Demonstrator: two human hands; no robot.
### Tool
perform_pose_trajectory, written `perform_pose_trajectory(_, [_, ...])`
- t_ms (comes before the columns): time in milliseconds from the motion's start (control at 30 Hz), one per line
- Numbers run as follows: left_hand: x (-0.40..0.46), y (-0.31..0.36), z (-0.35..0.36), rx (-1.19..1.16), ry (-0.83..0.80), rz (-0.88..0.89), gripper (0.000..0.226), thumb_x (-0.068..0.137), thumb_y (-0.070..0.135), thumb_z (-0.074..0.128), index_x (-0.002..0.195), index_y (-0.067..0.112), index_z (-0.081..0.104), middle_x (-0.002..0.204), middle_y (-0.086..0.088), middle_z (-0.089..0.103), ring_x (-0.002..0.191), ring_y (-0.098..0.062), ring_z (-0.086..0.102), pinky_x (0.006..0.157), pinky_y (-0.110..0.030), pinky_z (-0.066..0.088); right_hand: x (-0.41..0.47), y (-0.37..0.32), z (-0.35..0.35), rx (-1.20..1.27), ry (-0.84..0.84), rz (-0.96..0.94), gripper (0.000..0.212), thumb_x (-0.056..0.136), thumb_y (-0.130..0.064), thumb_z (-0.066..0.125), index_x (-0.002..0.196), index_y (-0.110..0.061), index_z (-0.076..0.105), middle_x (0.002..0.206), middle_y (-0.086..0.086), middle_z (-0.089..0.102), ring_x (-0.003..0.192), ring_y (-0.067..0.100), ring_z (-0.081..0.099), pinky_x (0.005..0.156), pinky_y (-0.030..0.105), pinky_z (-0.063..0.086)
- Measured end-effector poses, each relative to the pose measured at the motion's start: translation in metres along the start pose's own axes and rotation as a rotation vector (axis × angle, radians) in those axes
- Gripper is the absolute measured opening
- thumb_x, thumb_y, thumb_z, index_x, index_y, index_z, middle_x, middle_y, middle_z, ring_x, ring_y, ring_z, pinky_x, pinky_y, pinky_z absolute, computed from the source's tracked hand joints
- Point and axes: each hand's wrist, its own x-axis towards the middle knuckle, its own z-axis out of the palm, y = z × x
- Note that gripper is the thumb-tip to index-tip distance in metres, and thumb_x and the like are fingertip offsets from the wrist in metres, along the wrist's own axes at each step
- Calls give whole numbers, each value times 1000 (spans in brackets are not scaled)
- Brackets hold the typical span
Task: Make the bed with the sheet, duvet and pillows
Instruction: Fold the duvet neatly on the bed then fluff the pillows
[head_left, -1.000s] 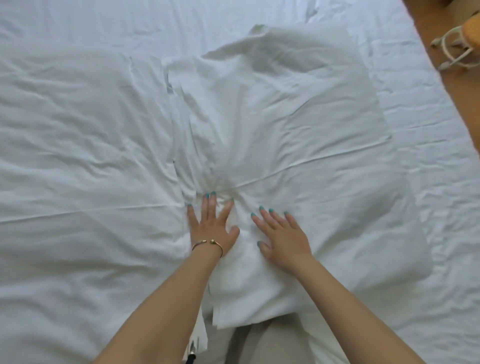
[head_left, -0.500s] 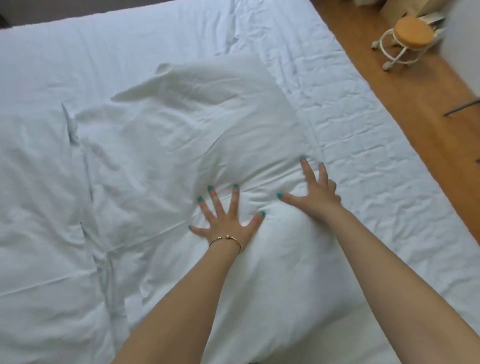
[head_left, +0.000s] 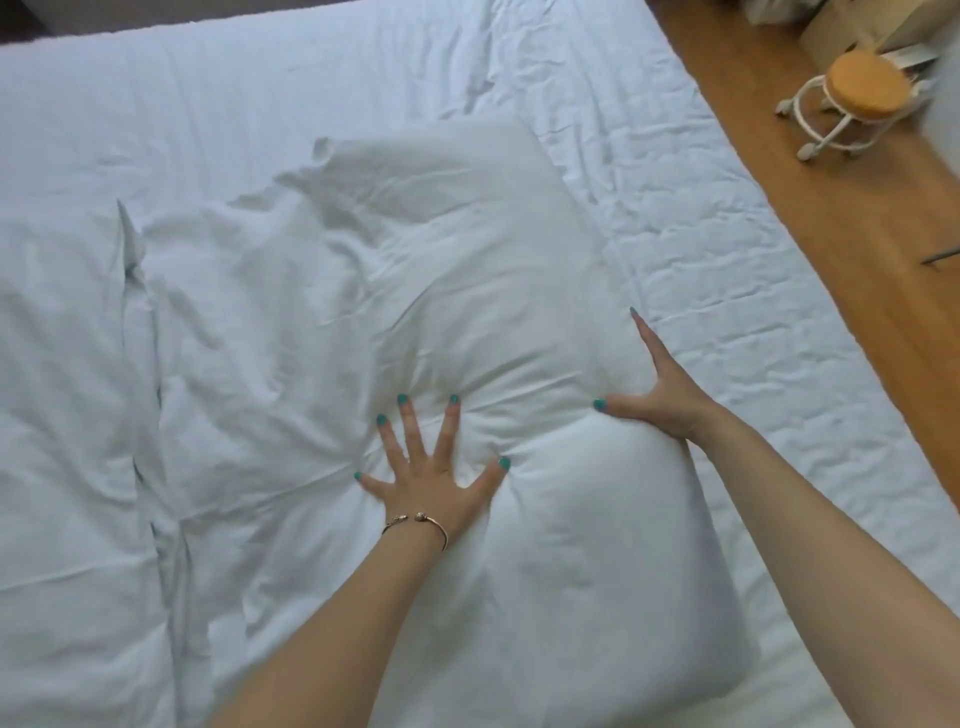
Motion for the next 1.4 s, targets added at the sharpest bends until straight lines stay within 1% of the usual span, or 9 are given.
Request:
perform_pose_trajectory(133, [-12, -11, -22, -171, 22, 10, 83, 73, 87, 30, 132, 65, -23, 152, 20, -31, 144, -14, -25, 109, -70, 7, -30, -26, -8, 209, -15, 9, 107, 59, -33, 84, 146, -53, 24, 132, -37, 41, 120, -4, 53, 89, 22, 52])
perform_pose_trajectory(300, [-28, -29, -43, -193, -4, 32, 76, 80, 81, 26, 138, 60, -19, 158, 14, -19, 148, -18, -4, 111, -63, 13, -53, -75, 3, 297, -165, 163, 142, 32, -54, 95, 144, -62, 8, 132, -21, 50, 111, 15, 64, 80, 36, 57])
perform_pose_trajectory(467, [-57, -61, -86, -188, -3, 134, 64, 96, 55, 29, 142, 56, -16, 160, 8, -13, 147, -20, 10, 112, -60, 16, -85, -152, 51, 19, -92, 43, 108, 63, -24, 81, 144, -57, 17, 131, -16, 53, 115, 12, 59, 78, 25, 53])
perform_pose_trajectory(667, [-109, -207, -197, -135, 216, 84, 74, 97, 44, 38, 143, 51, -20, 161, 2, -6, 147, -23, 5, 111, -65, 14, -178, -305, 174, -171, 168, -128, 99, 78, 2, 71, 154, -34, 19, 130, -10, 50, 98, -6, 56, 73, 5, 42])
perform_pose_trajectory(800, [-150, -334, -261, -176, 252, -19, 76, 96, 45, 38, 141, 52, -24, 161, 2, -7, 148, -26, -3, 110, -68, 12, -226, -427, 290, -357, 173, -201, 96, 77, -3, 69, 155, -29, 18, 150, 2, 39, 132, 22, 43, 97, 24, 37])
perform_pose_trajectory(1000, [-165, -522, -310, -303, 323, -221, 69, 95, 55, 34, 142, 57, -16, 160, 5, -8, 146, -34, -12, 106, -72, 9, -251, -571, 488, -391, 95, -411, 96, 75, -1, 67, 155, -25, 19, 136, -2, 50, 120, 12, 51, 92, 19, 41])
perform_pose_trajectory(1200, [-192, -663, -308, -942, 285, -228, 56, 95, 56, 29, 148, 42, 25, 155, -2, 31, 140, -23, 32, 114, -37, 24, -219, -538, 740, -677, -290, -313, 107, 81, -22, 66, 154, -28, -12, 129, 11, 58, 106, 32, 61, 86, 29, 45])
perform_pose_trajectory(1333, [-219, -667, -310, -1300, 174, -101, 96, 66, 69, 52, 149, 33, 22, 148, 12, 30, 139, -8, 29, 111, -26, 25, -197, -514, 770, -311, -512, -117, 75, 91, -4, 54, 154, -22, 18, 109, 14, 62, 90, 22, 62, 76, 23, 50])
perform_pose_trajectory(1400, [-218, -651, -314, -1159, 144, -113, 119, 50, 66, 66, 151, 38, 8, 144, 10, 29, 134, -14, 35, 107, -29, 32, -193, -511, 754, 7, -531, -55, 61, 92, 8, 45, 146, -20, 38, 105, 12, 60, 91, 23, 65, 79, 26, 54])
